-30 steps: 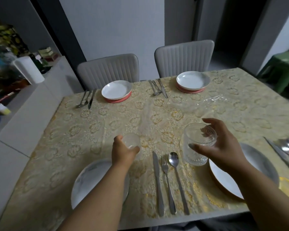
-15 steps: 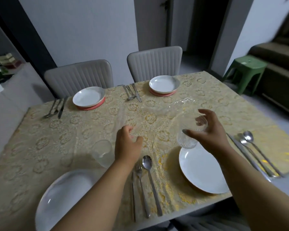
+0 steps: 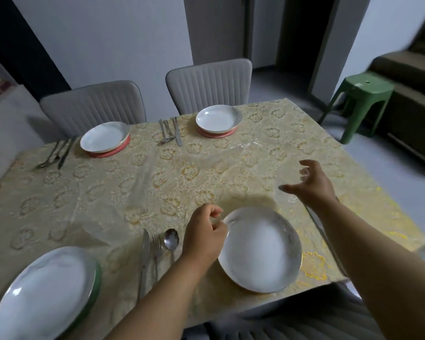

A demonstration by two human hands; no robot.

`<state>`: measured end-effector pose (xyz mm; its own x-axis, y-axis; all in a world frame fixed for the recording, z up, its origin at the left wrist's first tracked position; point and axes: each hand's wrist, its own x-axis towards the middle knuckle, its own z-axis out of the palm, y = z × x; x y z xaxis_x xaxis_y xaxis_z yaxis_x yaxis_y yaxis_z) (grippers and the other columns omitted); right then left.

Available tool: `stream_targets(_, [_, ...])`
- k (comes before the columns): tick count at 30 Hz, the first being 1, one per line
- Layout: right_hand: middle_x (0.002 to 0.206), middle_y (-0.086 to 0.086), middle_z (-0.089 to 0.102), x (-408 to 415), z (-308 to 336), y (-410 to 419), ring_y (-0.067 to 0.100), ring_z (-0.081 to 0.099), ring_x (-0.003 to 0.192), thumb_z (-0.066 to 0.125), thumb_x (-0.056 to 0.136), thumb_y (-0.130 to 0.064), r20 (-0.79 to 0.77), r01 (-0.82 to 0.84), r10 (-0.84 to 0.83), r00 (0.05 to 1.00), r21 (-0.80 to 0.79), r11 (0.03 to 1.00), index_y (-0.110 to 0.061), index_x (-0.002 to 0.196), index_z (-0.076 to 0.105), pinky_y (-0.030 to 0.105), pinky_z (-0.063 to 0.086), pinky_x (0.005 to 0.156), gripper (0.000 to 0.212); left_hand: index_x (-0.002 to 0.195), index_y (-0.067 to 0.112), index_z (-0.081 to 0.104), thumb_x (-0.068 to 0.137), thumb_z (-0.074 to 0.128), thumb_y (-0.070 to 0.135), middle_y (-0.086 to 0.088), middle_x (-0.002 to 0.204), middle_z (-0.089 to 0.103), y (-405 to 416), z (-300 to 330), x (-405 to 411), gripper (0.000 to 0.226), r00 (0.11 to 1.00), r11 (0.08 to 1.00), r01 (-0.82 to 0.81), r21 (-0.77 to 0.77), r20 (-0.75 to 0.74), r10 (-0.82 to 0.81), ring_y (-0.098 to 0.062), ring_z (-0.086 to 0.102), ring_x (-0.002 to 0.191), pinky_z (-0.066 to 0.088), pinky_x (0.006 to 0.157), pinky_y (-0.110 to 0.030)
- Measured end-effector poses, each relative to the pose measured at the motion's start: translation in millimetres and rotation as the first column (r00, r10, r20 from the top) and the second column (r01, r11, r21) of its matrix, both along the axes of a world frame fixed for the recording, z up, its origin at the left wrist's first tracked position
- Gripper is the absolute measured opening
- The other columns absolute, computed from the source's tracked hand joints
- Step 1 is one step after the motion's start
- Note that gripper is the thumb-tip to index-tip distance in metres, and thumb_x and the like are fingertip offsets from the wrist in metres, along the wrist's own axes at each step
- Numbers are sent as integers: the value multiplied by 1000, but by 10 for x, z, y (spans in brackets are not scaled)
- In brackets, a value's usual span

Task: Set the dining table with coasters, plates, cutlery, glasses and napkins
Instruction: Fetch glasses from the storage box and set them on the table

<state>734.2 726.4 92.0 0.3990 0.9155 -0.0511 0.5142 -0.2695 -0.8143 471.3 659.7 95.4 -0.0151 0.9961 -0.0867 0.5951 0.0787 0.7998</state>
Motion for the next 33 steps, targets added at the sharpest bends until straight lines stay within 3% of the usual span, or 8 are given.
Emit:
stream_targets(3, [133,11,53,76,-193,84,28,54,117,90,57,-28,19,-53,54,998,-45,998,-20,133,39,37,46,92,92,101,35,52,84,60,13,10,108,59,-69,-26,112,29,999,999,-44,-26,20,45,-11,62,87,55,82,-42])
stream_targets(9, [136,10,51,192,-331,103,28,49,123,91,56,-25,70,-132,136,988,-64,989,-17,138,38,37,40,98,98,91,42,51,83,58,12,18,102,56,-207,11,178,32,985,986,-162,-30,63,163,-7,60,91,57,80,-44])
stream_targets(14, [143,12,41,30,-100,109,33,32,133,87,60,-39,321,-198,208,924,-64,978,-12,142,35,43,27,110,101,89,41,52,82,56,17,14,97,57,-351,76,112,26,965,968,-249,-34,75,251,-18,65,78,56,79,-47])
stream_targets(18, [134,12,51,-487,196,38,31,41,127,83,68,-38,268,-319,280,922,117,940,-9,134,46,38,31,107,81,91,39,52,83,55,16,11,94,59,-566,177,-65,24,938,942,-335,-24,91,336,-19,66,80,56,78,-46])
stream_targets(21, [117,6,62,-1013,404,-104,22,57,108,77,74,-40,198,-433,401,894,161,887,-13,121,56,33,46,89,59,93,37,54,90,56,23,12,92,62,-796,288,-297,15,894,900,-436,4,113,433,-16,66,81,57,79,-44])
stream_targets(25, [99,2,66,-1794,629,-491,17,62,91,71,80,-40,157,-632,613,774,152,760,-17,107,63,30,48,77,36,93,35,55,88,53,36,9,92,65,-1262,423,-719,6,813,816,-576,56,147,564,-18,66,83,56,80,-48])
stream_targets(30, [96,-2,66,-2694,905,-1322,15,61,88,67,83,-42,156,-813,798,582,121,569,-21,105,63,25,41,71,31,88,48,54,83,51,37,7,95,64,-2132,578,-1196,13,672,667,-738,99,190,715,-25,66,85,56,79,-49])
stream_targets(33, [99,-2,65,-3108,1026,-2000,14,60,90,66,85,-40,146,-887,876,459,121,445,-19,106,63,23,38,73,30,94,37,55,93,53,25,0,90,65,-2805,599,-1438,13,583,572,-812,117,218,782,-20,66,75,58,74,-42])
